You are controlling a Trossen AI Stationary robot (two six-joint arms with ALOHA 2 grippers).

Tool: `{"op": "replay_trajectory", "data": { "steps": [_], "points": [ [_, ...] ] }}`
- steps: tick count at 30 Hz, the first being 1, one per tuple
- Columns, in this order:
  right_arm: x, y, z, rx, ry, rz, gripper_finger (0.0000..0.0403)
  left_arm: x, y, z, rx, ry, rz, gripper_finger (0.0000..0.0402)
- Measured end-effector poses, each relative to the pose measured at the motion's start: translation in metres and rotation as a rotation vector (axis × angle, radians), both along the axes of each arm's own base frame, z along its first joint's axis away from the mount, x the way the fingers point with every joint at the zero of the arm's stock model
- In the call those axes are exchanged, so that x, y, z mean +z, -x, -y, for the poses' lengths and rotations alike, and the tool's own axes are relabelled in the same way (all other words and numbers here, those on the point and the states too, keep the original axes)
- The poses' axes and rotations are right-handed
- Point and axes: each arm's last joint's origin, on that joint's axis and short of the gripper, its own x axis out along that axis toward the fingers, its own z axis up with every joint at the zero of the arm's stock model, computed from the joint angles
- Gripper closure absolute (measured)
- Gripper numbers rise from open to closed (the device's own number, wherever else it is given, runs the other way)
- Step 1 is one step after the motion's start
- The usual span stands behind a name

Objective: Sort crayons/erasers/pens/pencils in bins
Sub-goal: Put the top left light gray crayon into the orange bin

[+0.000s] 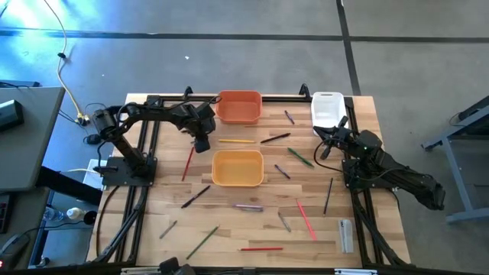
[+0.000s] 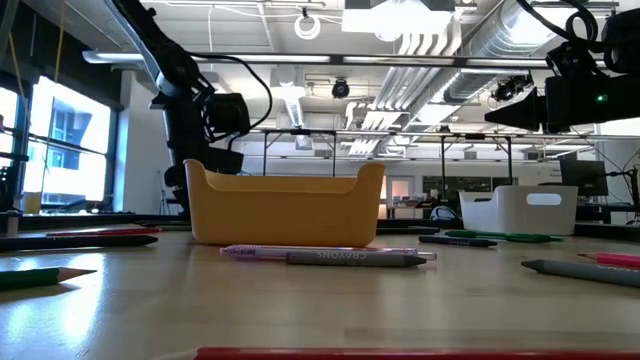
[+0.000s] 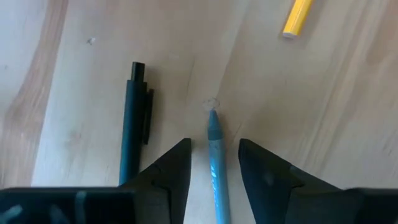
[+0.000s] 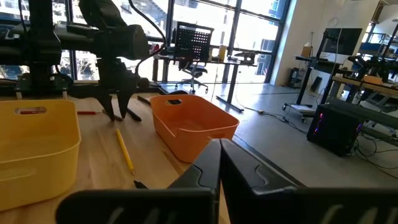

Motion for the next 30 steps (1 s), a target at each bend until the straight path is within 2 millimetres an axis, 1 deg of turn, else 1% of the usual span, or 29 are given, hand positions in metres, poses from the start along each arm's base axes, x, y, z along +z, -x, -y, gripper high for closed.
{"op": "replay_trajectory", "data": {
  "steps": [9, 16, 23, 26, 30],
  "points": [
    [0.000, 0.000, 0.000, 0.000, 0.000, 0.000, 0.0402, -0.001, 0.001, 0.002, -0.041, 0.040, -0.002, 0.0347],
    [0.000, 0.000, 0.000, 0.000, 0.000, 0.000, 0.0402, -0.001, 0.003, 0.004, -0.059, 0.052, -0.020, 0.0382],
    [0.000, 0.000, 0.000, 0.000, 0.000, 0.000, 0.0402, 0.005, 0.005, 0.006, -0.066, 0.039, -0.019, 0.0386],
    [0.000, 0.000, 0.000, 0.000, 0.000, 0.000, 0.0402, 0.010, 0.010, 0.009, -0.066, 0.037, -0.037, 0.0386],
    [0.000, 0.000, 0.000, 0.000, 0.000, 0.000, 0.0402, 0.022, 0.011, 0.010, -0.070, -0.001, -0.003, 0.0385]
  ]
}}
